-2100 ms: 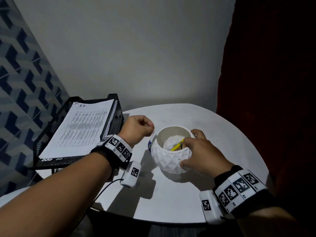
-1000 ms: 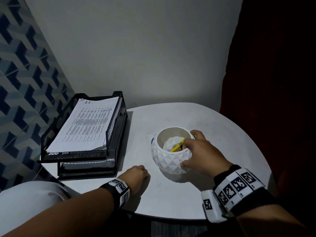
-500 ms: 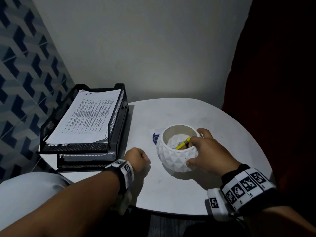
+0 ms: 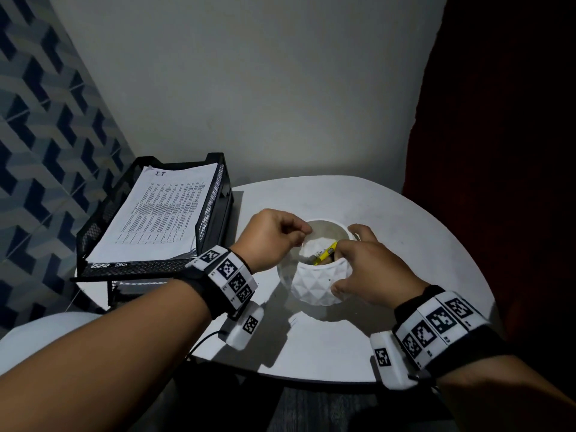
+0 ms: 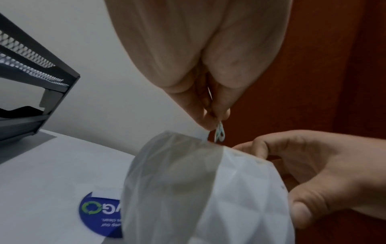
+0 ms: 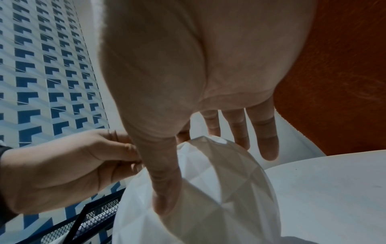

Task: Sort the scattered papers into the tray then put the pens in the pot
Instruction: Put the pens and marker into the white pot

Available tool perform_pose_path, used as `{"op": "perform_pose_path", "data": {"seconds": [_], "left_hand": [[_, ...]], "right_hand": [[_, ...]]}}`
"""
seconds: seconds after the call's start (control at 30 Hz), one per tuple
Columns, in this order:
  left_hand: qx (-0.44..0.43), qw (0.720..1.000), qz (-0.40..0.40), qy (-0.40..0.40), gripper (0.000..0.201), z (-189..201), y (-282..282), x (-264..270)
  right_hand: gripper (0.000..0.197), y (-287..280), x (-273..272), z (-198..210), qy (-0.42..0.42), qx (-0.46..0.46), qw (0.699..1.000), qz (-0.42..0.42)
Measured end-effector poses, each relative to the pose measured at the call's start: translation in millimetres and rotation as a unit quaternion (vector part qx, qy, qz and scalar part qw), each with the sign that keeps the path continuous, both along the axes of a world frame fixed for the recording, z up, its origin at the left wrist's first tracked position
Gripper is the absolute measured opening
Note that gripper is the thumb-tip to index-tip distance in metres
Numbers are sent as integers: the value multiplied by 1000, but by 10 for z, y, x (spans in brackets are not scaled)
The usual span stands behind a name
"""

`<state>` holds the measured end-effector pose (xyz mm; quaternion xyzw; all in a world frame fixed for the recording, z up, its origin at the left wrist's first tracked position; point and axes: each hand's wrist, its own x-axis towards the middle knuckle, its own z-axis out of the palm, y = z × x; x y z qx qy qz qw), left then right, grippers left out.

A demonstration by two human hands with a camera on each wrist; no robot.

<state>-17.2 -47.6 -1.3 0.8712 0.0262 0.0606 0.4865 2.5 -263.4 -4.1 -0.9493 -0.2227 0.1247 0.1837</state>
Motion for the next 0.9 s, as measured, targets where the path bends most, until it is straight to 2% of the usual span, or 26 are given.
{"op": "perform_pose_path", "data": {"seconds": [0.1,0.17,0.27,0.37,0.43,0.57,0.63,0.73,0.9], "left_hand": [[18,1000,-12,7,26,-96,78,-23],[36,999,13,2,31,-146,184,-42],[133,988,62,40,29,-335,364,-153],[274,943,40,184,25,-765,465,-328],[316,913,41,256,33,-1084,464,-414],[341,889,103,289,37,-1409,289,-463],[348,887,109,284,35,-1484,214,-439],[328,899,84,280,38,-1548,151,-385],[332,917,46,218,28,-1565,208,-328]], "right_hand": [[48,-17,-6,3,-3,0,1000,1],[48,-35,3,11,-3,0,1000,-3],[47,-59,18,20,-1,1,1000,-9],[46,-72,12,21,-1,0,1000,-12],[45,-74,0,17,-1,-1,1000,-12],[46,-83,-9,-2,0,6,1000,-13],[46,-94,1,-11,0,9,1000,-13],[45,-106,30,-20,-1,8,1000,-12],[44,-100,53,-19,1,12,1000,-14]]}}
